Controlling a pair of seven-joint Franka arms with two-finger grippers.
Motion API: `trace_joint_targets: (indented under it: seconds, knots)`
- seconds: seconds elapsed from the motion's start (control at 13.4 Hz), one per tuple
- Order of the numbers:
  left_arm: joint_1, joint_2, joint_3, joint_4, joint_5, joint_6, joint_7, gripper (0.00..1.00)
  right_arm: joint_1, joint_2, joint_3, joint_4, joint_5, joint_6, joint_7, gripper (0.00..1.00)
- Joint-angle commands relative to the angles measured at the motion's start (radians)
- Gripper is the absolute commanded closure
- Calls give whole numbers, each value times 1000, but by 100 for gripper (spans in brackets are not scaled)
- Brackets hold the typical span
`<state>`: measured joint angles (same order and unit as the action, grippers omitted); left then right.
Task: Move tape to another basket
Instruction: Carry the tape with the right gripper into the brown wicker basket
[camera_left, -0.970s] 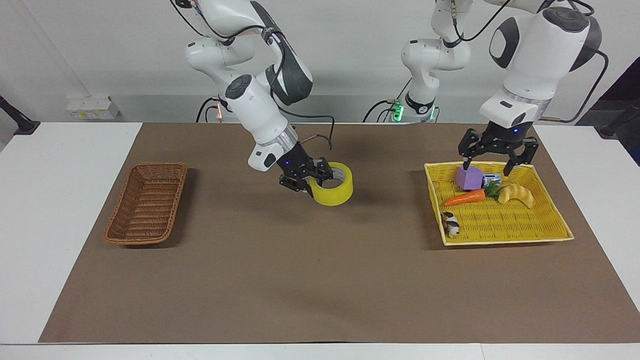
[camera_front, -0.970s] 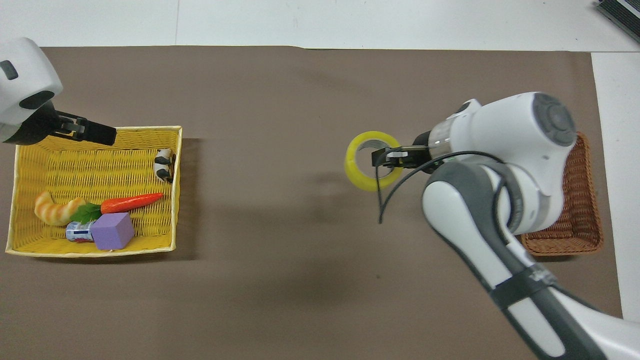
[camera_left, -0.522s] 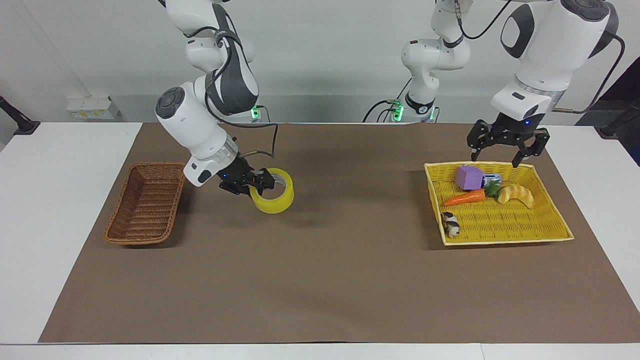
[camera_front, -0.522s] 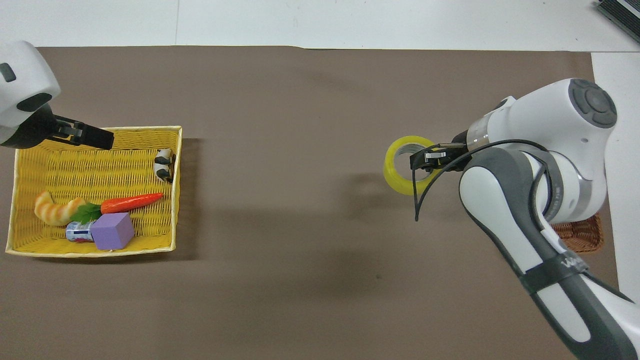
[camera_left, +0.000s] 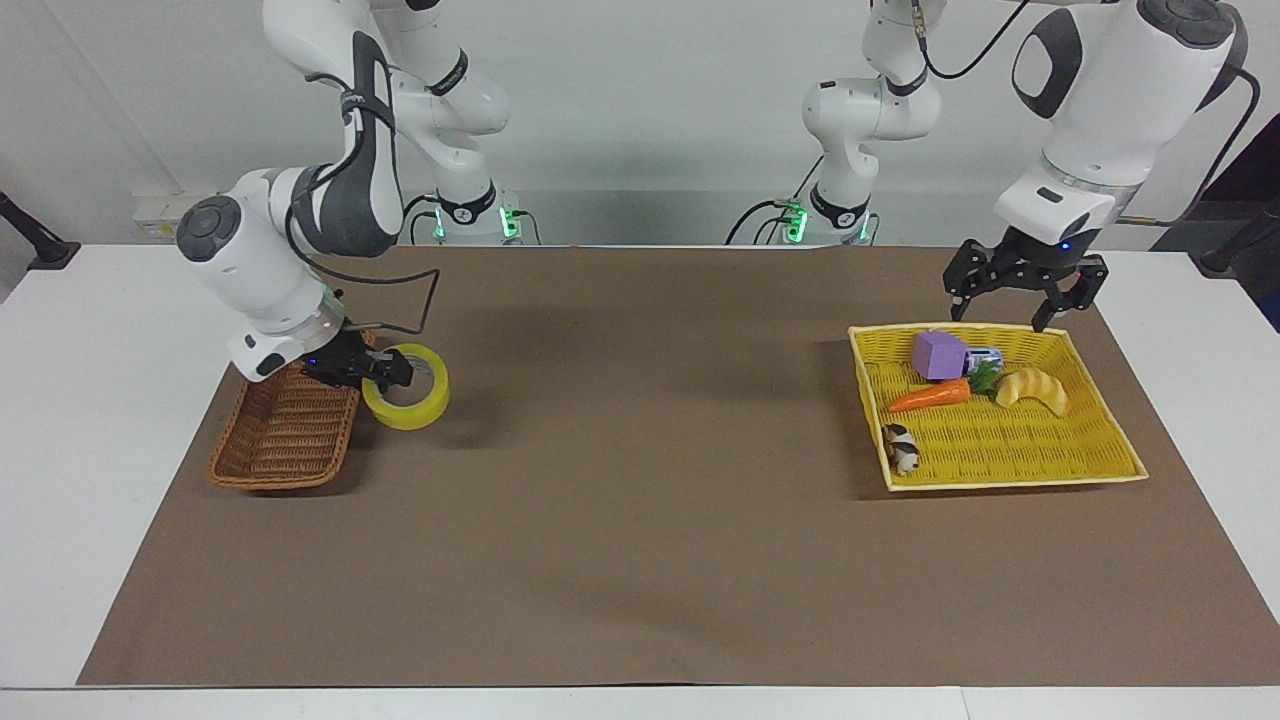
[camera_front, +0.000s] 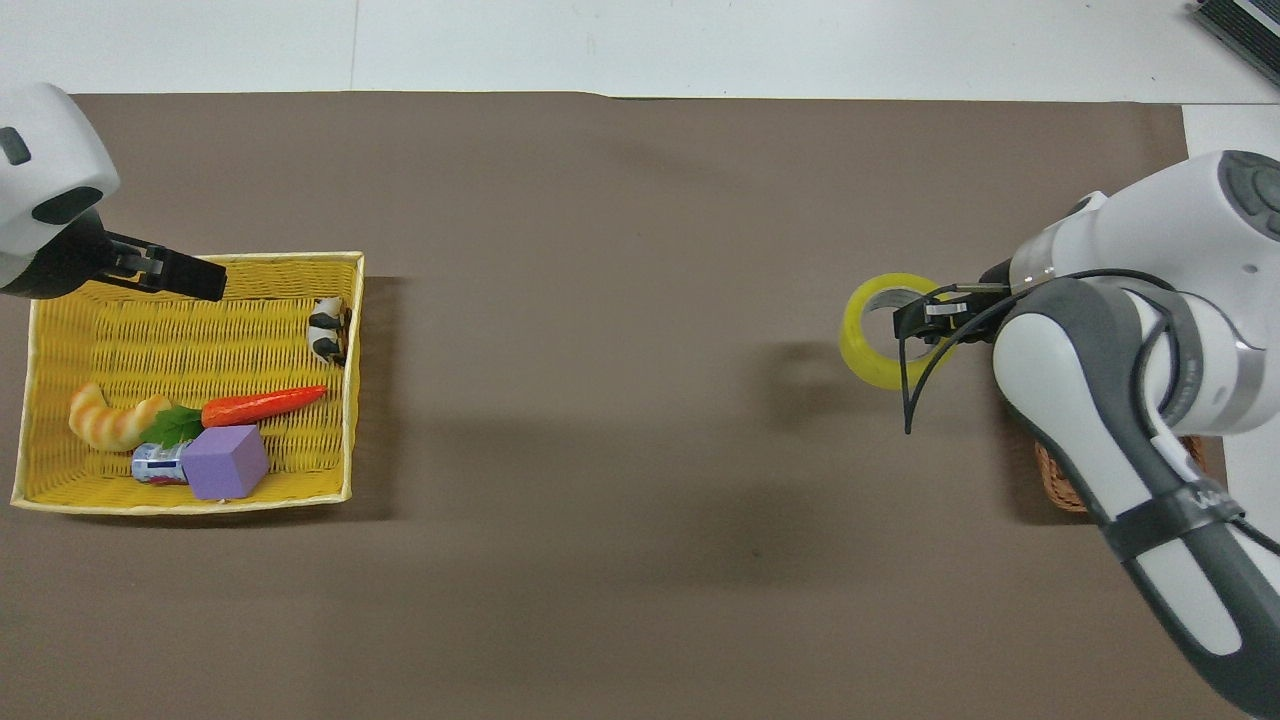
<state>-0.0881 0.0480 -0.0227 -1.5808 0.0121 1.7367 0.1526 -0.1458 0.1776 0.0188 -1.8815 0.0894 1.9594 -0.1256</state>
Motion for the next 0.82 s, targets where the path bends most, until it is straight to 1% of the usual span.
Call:
trace_joint_targets:
  seconds: [0.0,0.22,0.37,0.45,0.52,0.75]
  knots:
    - [15,-5,-6,4,-14,-12,-2,0,-87,-30,13,-70,-84,19,-115,100]
    - [15,-5,-6,5,-17,-8,-4,0,-204,-20,13,-100,-179,36,-264,100]
    - [15,-5,-6,4,-17,-9,-1,0,-231,-9,13,-113,-207,56,-282,100]
    - [13,-5,-6,5,-15,-11,-1,0,-235,-3,13,-114,-209,62,-282,77]
    - [11,-5,-8,5,-15,-12,1,0,-233,2,13,-122,-218,76,-281,1]
    - [14,-5,-8,5,-15,-12,1,0,-235,8,13,-107,-235,76,-269,0]
